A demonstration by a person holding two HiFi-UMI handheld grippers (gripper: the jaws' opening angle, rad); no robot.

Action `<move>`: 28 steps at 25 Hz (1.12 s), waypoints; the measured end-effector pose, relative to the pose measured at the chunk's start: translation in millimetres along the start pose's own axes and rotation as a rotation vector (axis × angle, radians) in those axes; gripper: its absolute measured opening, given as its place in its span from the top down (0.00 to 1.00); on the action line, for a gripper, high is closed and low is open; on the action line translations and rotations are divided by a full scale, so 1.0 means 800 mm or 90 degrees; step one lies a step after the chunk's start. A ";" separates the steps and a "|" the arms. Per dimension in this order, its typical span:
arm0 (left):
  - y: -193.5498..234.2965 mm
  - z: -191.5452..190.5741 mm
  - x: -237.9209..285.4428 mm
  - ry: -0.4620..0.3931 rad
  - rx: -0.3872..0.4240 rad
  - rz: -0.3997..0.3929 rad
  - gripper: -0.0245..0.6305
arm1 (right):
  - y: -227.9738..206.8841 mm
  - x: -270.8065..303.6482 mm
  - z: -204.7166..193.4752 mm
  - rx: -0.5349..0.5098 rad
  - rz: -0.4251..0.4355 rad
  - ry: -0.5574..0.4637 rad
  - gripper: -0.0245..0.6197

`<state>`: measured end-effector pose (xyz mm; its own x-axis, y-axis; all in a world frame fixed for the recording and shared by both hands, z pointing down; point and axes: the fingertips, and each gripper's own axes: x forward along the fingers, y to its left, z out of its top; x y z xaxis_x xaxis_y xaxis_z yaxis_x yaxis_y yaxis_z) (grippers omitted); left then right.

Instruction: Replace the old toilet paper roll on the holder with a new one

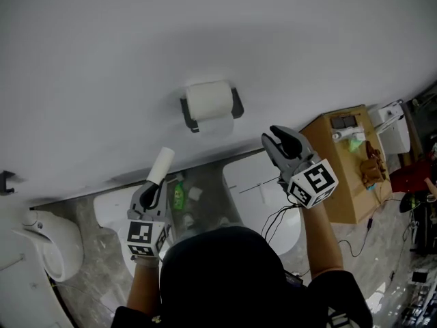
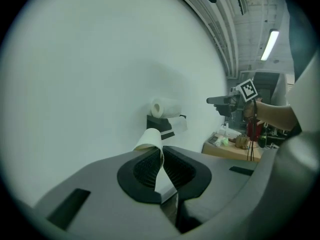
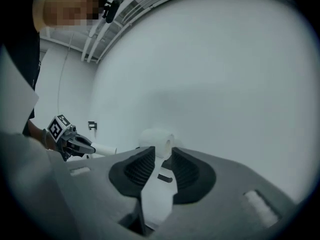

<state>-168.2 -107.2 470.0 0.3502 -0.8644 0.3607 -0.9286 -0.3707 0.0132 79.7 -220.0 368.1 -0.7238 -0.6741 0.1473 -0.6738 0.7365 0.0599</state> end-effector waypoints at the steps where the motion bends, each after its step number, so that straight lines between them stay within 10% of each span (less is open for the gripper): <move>1: -0.006 0.004 0.004 -0.002 0.005 -0.012 0.92 | 0.000 -0.013 -0.001 0.004 -0.018 -0.009 0.82; 28: -0.133 0.030 0.074 -0.012 0.051 -0.224 0.92 | 0.057 -0.156 -0.099 0.102 -0.209 0.005 0.95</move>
<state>-45.7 -127.3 468.0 0.6500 -0.6845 0.3301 -0.7380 -0.6721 0.0597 151.1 -98.0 430.6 -0.4648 -0.8721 0.1528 -0.8850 0.4628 -0.0506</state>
